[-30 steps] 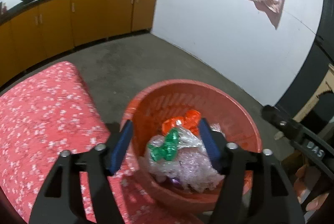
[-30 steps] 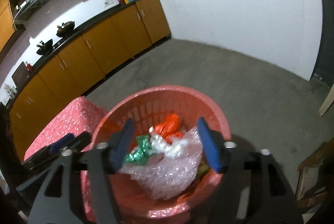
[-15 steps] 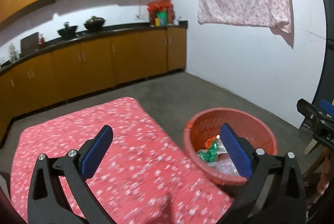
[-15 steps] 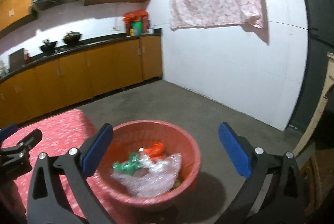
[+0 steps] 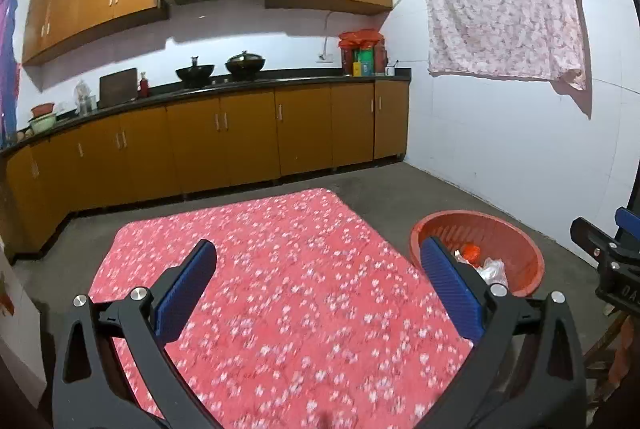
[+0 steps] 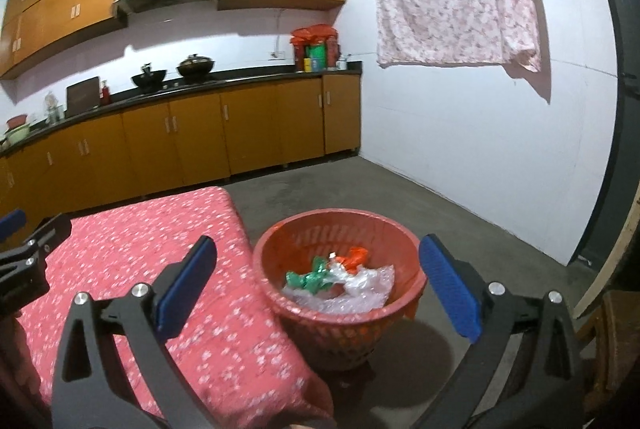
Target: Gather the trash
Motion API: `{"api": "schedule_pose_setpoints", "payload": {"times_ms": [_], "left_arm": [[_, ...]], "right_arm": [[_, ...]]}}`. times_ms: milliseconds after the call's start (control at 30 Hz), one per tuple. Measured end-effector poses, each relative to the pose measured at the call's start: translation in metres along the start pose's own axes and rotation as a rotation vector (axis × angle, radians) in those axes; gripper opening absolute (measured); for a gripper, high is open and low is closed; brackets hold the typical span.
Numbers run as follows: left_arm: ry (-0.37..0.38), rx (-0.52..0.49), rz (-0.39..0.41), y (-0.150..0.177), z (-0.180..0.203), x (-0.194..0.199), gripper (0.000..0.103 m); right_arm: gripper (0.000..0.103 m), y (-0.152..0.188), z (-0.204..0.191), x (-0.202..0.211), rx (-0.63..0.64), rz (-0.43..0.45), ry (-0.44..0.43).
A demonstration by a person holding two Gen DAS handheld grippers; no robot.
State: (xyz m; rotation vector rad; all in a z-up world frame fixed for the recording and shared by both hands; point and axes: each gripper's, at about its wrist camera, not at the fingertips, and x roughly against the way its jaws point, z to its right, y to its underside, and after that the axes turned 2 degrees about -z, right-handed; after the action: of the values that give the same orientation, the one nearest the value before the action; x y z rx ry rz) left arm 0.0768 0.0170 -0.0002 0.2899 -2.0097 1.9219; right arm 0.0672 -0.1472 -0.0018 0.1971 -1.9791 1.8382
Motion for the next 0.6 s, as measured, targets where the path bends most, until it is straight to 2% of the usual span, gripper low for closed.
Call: {"api": "schedule_pose_setpoints", "payload": {"times_ms": [233, 600], "left_arm": [[-0.031, 0.016, 0.0, 0.012, -0.009, 0.018, 0.101], [-0.053, 0.023, 0.001, 0.024, -0.013, 0.032, 0.101]], "right_arm": [[0.099, 0.013, -0.015, 0.023, 0.028, 0.002, -0.049], [0.099, 0.027, -0.026, 0.046, 0.059, 0.012, -0.073]]}}
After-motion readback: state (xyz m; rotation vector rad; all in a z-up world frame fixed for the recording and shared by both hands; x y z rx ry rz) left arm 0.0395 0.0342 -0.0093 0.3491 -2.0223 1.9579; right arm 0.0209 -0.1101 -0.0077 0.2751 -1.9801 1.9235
